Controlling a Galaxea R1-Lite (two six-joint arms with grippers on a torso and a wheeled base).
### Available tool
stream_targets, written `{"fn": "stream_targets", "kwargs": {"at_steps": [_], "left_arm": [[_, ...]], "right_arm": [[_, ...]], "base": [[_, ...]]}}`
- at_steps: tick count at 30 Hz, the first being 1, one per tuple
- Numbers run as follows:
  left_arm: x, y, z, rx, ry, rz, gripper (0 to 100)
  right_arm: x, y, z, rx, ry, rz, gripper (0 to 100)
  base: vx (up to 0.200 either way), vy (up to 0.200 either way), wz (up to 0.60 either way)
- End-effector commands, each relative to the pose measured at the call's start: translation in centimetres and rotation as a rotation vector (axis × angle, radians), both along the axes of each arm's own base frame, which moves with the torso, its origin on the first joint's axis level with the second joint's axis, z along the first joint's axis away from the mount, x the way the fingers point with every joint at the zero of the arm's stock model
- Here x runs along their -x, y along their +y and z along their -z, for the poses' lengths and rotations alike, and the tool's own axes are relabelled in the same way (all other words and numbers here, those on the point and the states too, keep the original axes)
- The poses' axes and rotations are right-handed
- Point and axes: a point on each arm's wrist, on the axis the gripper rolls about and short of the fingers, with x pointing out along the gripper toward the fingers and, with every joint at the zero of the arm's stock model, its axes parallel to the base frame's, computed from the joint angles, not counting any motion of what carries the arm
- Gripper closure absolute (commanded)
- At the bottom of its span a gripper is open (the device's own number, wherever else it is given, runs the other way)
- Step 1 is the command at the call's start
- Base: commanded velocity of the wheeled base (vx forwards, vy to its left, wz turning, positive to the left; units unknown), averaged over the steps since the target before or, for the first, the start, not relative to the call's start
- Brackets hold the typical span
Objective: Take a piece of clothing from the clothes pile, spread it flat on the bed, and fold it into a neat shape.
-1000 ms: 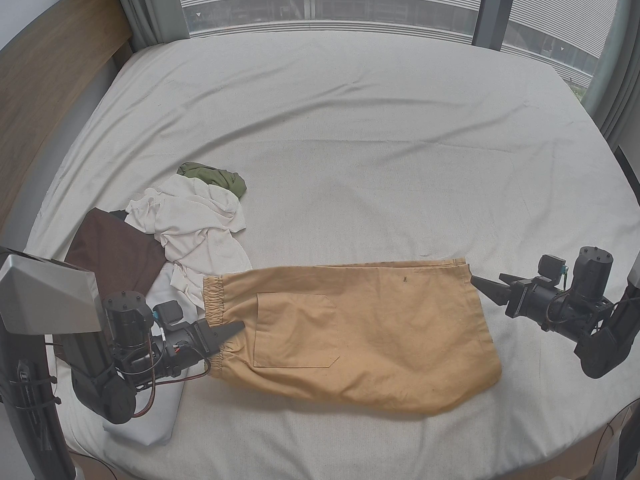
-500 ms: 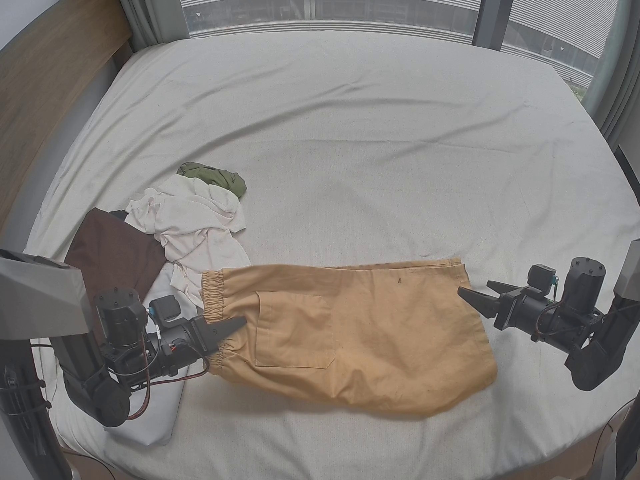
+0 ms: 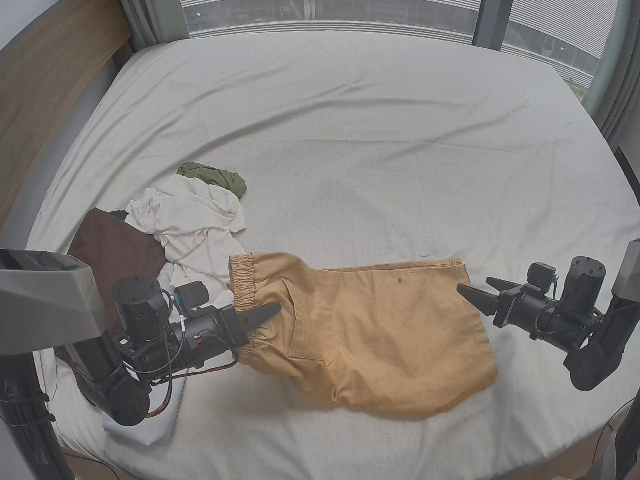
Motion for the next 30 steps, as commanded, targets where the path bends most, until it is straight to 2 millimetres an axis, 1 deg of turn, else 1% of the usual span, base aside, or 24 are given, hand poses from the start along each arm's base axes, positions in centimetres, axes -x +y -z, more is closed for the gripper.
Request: {"fn": "stream_targets", "kwargs": {"at_steps": [1,6,11,15,18,19,20,21,22,23,24,25,26,28,30], "left_arm": [[0.5,-1.8,-0.7,0.015,-0.033,0.060,100],[0.8,-3.4,-2.1,0.046,-0.082,0.109,100],[0.9,-4.9,-2.5,0.057,-0.100,0.152,100],[0.7,-5.7,-2.7,0.064,-0.112,0.167,100],[0.5,-6.7,-3.1,0.067,-0.107,0.190,100],[0.5,-6.7,-3.1,0.066,-0.106,0.191,100],[0.5,-7.3,-3.2,0.067,-0.095,0.205,100],[0.5,-7.3,-3.2,0.067,-0.092,0.206,100],[0.6,-7.9,-3.2,0.068,-0.086,0.223,100],[0.6,-8.0,-3.2,0.069,-0.086,0.224,100],[0.6,-8.5,-3.3,0.071,-0.086,0.237,100],[0.6,-8.5,-3.3,0.071,-0.086,0.237,100],[0.4,-9.4,-3.0,0.064,-0.073,0.252,100],[0.3,-10.5,-2.6,0.057,-0.060,0.270,100],[0.3,-11.1,-2.2,0.051,-0.049,0.284,100]], "right_arm": [[0.0,0.1,-0.1,-0.004,-0.012,-0.004,0],[0.1,0.1,-0.2,-0.005,-0.018,-0.007,0],[0.0,0.2,-0.5,-0.007,-0.032,-0.007,0],[0.0,0.1,-0.7,-0.008,-0.038,-0.007,0],[-0.1,0.1,-1.3,-0.015,-0.062,-0.007,0],[-0.1,0.1,-1.3,-0.015,-0.065,-0.007,0],[-0.3,0.1,-2.0,-0.026,-0.093,-0.006,0],[-0.3,0.1,-2.1,-0.028,-0.093,-0.006,0],[-0.3,0.0,-2.6,-0.039,-0.111,-0.003,0],[-0.4,0.0,-2.7,-0.041,-0.113,-0.003,0],[-0.3,0.0,-3.1,-0.052,-0.123,-0.002,0],[-0.3,0.0,-3.1,-0.052,-0.123,-0.002,0],[-0.2,0.1,-3.4,-0.062,-0.128,-0.003,0],[-0.2,0.1,-3.5,-0.063,-0.134,-0.003,0],[-0.3,0.1,-3.6,-0.064,-0.138,-0.003,0]], "base": [[0.000,0.000,0.00],[0.000,0.000,0.00],[0.000,0.000,0.00],[0.000,0.000,0.00],[0.000,0.000,0.00],[0.000,0.000,0.00],[0.000,0.000,0.00],[0.000,0.000,0.00],[0.000,0.000,0.00],[0.000,0.000,0.00],[0.000,0.000,0.00],[0.000,0.000,0.00],[0.000,0.000,0.00],[0.000,0.000,0.00],[0.000,0.000,0.00]]}}
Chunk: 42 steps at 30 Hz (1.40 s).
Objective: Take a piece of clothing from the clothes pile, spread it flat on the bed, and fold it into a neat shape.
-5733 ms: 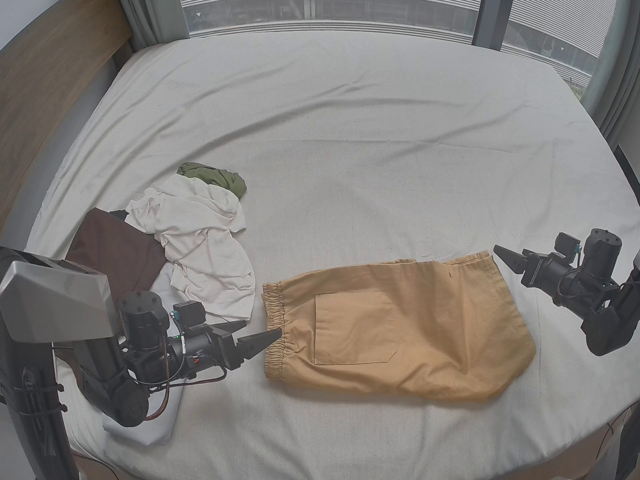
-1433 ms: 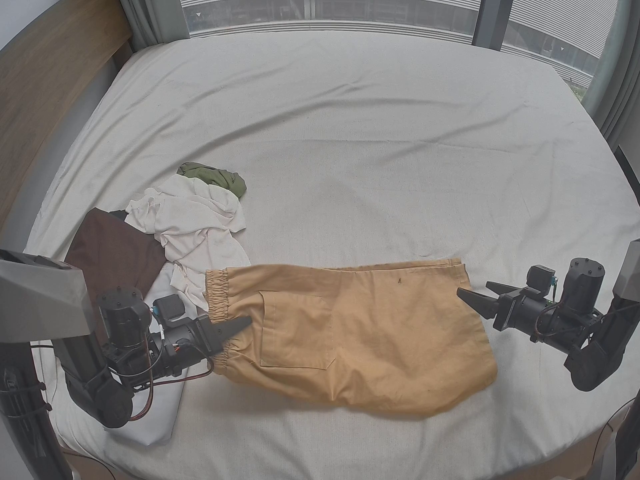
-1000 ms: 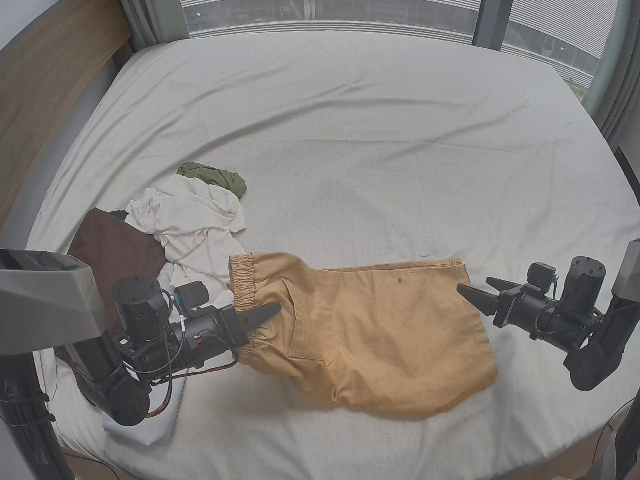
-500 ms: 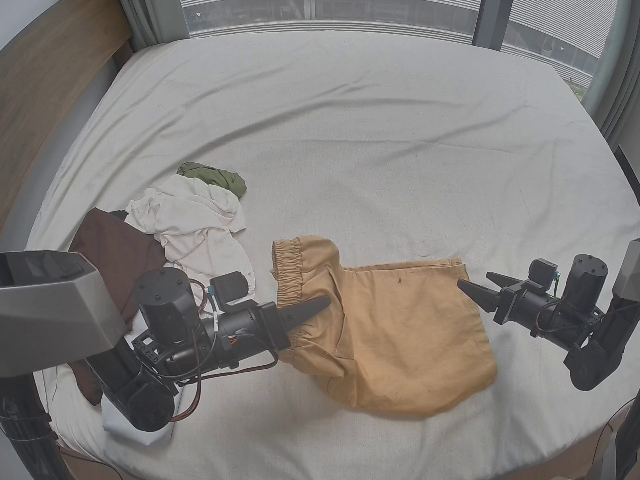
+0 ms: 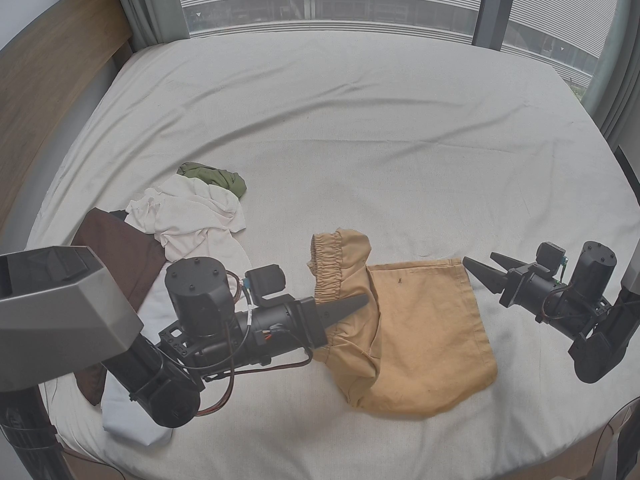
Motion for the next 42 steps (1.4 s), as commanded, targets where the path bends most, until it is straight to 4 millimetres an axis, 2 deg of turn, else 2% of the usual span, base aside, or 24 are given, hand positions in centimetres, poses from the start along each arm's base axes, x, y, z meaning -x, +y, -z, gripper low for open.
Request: {"fn": "stream_targets", "kwargs": {"at_steps": [1,22,36,37,42], "left_arm": [[-0.2,-2.4,1.0,-0.014,0.019,0.046,100],[-1.4,-8.0,4.2,-0.037,0.041,0.126,100],[-1.7,-9.0,4.3,-0.046,0.048,0.126,100],[-1.7,-8.9,4.3,-0.047,0.049,0.125,0],[-1.8,-9.0,4.5,-0.048,0.044,0.122,0]], "right_arm": [[0.1,0.0,-0.9,-0.010,-0.032,0.001,0],[-0.4,-0.4,-1.3,-0.028,-0.047,0.019,0],[-0.4,-0.4,-1.4,-0.030,-0.047,0.019,0],[-0.4,-0.4,-1.4,-0.030,-0.047,0.019,0],[-0.4,-0.4,-1.4,-0.030,-0.047,0.019,0]], "base": [[0.000,0.000,0.00],[0.000,0.000,0.00],[0.000,0.000,0.00],[0.000,0.000,0.00],[0.000,0.000,0.00]]}}
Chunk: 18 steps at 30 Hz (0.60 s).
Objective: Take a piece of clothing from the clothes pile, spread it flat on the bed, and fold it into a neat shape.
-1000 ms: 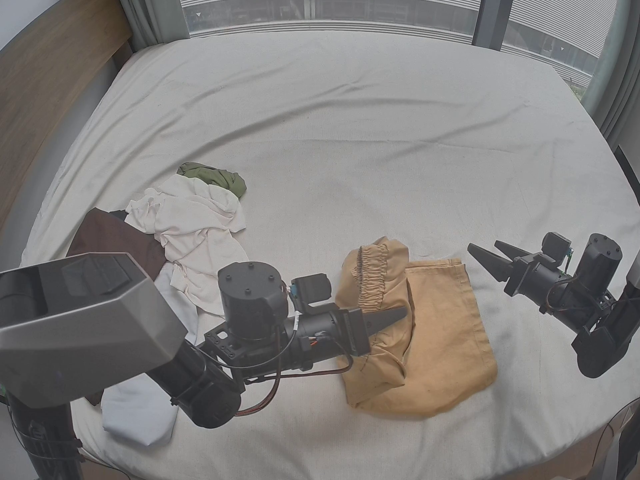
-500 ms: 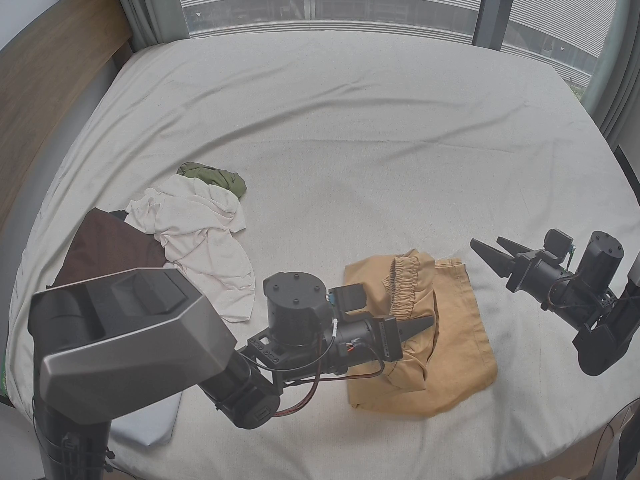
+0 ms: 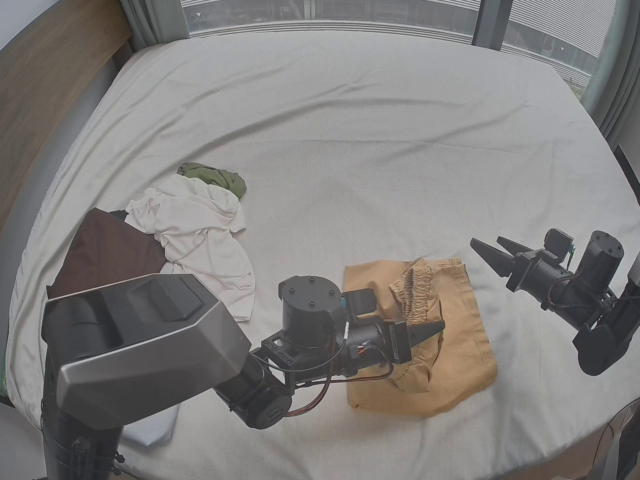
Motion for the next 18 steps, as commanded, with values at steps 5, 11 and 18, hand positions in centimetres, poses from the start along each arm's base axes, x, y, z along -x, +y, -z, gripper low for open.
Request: {"fn": "stream_targets", "kwargs": {"at_steps": [5,11,18], "left_arm": [[-0.4,-0.7,0.0,0.007,-0.025,-0.063,0],[-0.6,-0.3,0.0,0.005,-0.024,-0.080,0],[-0.9,2.5,-1.8,-0.012,-0.077,-0.164,0]], "right_arm": [[0.0,0.0,0.0,0.002,0.000,-0.001,0],[0.1,0.0,0.0,0.002,0.001,-0.001,0],[0.2,0.1,0.3,0.006,0.013,-0.005,0]], "base": [[0.000,0.000,0.00],[0.000,0.000,0.00],[0.000,0.000,0.00]]}}
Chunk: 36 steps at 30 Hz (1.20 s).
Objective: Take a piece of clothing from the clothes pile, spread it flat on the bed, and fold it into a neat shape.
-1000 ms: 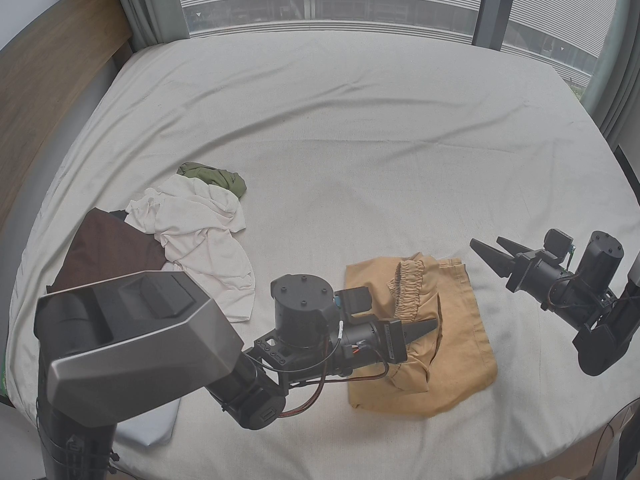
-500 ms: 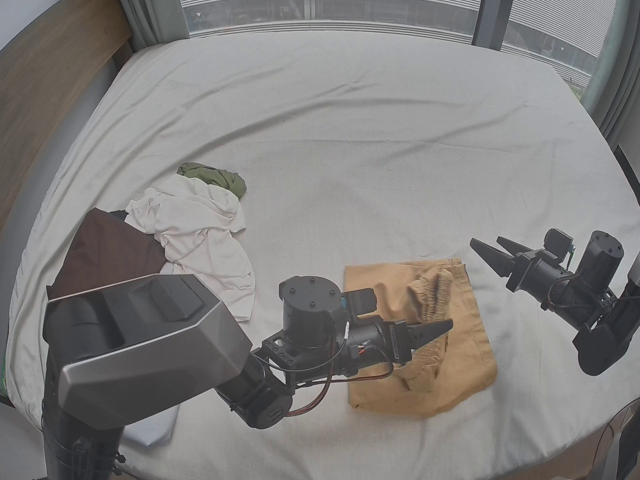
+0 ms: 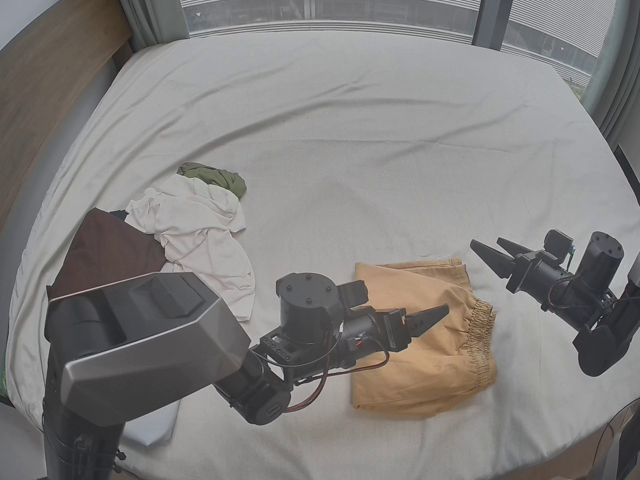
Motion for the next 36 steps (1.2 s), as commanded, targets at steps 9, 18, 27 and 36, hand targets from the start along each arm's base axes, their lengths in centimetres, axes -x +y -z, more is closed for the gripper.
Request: {"fn": "stream_targets", "kwargs": {"at_steps": [9,18,27,36], "left_arm": [[2.7,5.1,-2.3,-0.039,-0.078,-0.045,0],[2.4,11.0,-2.9,-0.117,-0.225,-0.172,0],[3.6,15.5,-4.0,-0.212,-0.404,-0.273,0],[4.1,18.9,-5.4,-0.230,-0.427,-0.369,0]], "right_arm": [[0.3,0.3,0.4,0.005,0.018,-0.010,0],[0.6,0.3,0.7,0.008,0.036,-0.008,0],[1.1,0.5,1.2,0.015,0.061,-0.017,0],[1.5,0.4,1.6,0.022,0.083,-0.014,0]], "base": [[0.000,0.000,0.00],[0.000,0.000,0.00],[0.000,0.000,0.00],[0.000,0.000,0.00]]}}
